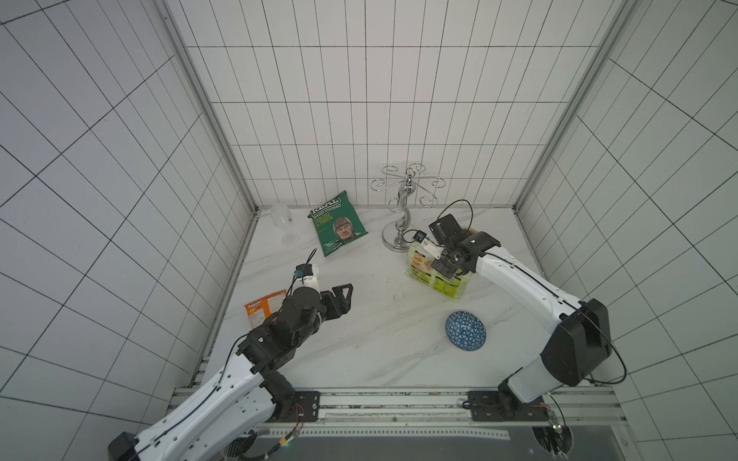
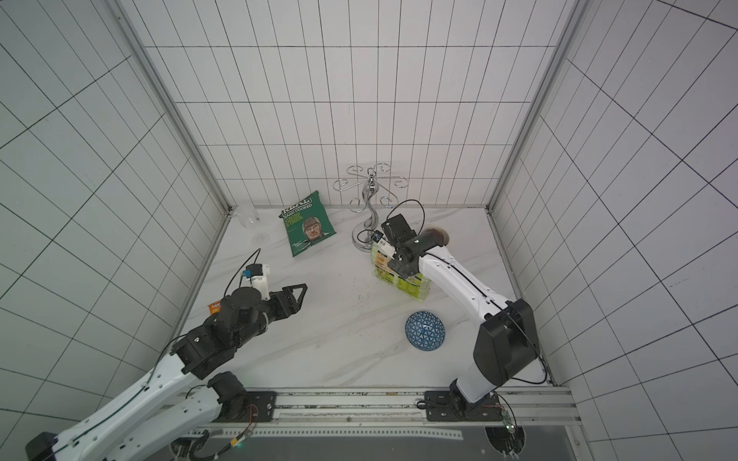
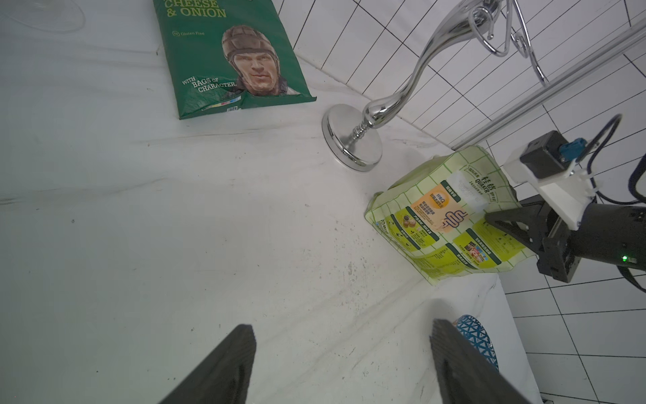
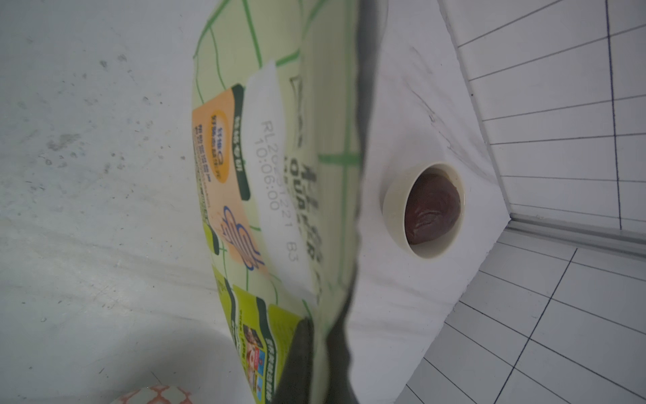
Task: Pour the oats into the breakfast bowl
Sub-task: Move the oats bag to the center of the board.
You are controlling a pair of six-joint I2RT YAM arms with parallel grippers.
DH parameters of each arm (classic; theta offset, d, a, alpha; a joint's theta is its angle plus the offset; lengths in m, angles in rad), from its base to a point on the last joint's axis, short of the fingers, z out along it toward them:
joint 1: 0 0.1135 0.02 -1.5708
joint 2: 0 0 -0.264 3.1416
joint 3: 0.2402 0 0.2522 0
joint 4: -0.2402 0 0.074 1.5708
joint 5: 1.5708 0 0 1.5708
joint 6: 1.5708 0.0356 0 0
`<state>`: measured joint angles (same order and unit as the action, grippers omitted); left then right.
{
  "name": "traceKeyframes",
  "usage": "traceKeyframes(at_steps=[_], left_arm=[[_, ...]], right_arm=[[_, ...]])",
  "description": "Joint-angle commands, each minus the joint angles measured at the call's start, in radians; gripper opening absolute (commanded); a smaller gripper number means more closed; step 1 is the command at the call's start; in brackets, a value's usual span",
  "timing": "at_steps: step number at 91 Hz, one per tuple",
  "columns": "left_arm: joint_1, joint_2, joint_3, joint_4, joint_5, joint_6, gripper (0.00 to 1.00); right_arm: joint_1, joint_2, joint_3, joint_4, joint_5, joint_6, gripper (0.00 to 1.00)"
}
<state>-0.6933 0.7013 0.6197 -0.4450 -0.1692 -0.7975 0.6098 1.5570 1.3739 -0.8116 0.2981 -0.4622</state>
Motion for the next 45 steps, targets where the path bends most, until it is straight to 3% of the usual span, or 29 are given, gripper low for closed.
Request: traceKeyframes(at_steps=[1,18,45], left_arm=[[-0.012,0.037,-0.003,0.045,0.034,-0.033,0.80],[-0.063,0.160,0.019,0.094,0.056,-0.079,0.79],[-0.310,0.469,0.161,0.201,0.038,-0.066,0.79]], right_arm=[[-0.048,-0.087,-0.007,0.022,0.040,0.045,0.00],[-0.128,-0.140,-0.010,-0.014,0.055,0.119,0.00],[-0.177,-0.196,-0.042,-0.041,0.043,0.185,0.00]])
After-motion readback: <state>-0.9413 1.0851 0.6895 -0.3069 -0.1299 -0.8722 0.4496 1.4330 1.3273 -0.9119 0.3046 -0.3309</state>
